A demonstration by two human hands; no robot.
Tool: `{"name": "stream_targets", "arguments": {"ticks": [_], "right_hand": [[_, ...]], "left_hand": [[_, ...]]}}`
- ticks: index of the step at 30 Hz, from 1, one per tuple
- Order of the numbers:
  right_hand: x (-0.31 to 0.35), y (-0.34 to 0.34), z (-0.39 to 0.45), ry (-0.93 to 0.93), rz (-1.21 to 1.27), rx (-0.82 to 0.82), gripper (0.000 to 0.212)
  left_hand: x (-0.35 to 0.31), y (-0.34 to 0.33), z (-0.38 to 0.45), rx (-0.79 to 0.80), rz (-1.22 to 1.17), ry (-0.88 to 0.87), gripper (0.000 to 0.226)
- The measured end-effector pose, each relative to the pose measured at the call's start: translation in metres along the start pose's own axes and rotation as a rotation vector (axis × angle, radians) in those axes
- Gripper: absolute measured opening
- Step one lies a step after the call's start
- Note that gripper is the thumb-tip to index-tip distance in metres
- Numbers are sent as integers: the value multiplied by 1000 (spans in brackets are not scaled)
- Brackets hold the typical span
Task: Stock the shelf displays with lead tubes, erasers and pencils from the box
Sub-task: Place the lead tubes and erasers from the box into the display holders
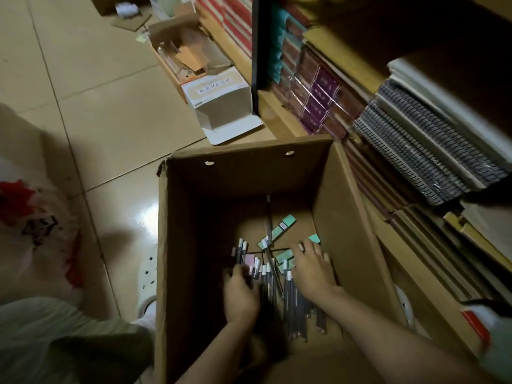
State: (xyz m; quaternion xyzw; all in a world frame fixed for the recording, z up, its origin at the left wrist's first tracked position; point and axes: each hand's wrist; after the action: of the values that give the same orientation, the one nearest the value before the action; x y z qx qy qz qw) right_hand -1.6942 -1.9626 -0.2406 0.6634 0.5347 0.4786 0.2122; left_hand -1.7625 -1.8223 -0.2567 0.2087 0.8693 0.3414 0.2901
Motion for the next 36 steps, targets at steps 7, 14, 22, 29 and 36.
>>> {"name": "stream_targets", "arguments": {"ticks": [7,14,22,29,36], "right_hand": [[-7,-11,6,48,-152,15,72],[-9,6,25,127,-373,53,73],[-7,14,49,185,-346,38,61],[-11,1,41,187,-333,86,64],[-3,-11,22,245,-291,123,53]], "left_hand": [[12,-3,2,26,-15,-34,47],[10,6,8,-26,-154,76,54],[-21,4,13,-164,-58,-186,34],[-46,7,30,-142,-66,-301,29],[-44,11,24,-118,-155,-333,26]]}}
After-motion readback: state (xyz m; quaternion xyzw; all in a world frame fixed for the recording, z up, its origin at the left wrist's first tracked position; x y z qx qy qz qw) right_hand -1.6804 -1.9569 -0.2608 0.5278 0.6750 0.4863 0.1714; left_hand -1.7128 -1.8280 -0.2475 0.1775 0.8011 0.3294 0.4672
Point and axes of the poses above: each hand's wrist, its own z-axis towards the middle knuckle, its own y-axis out of the back of the hand, x = y × z, and after that the axes turned 15 degrees about z, right-handed
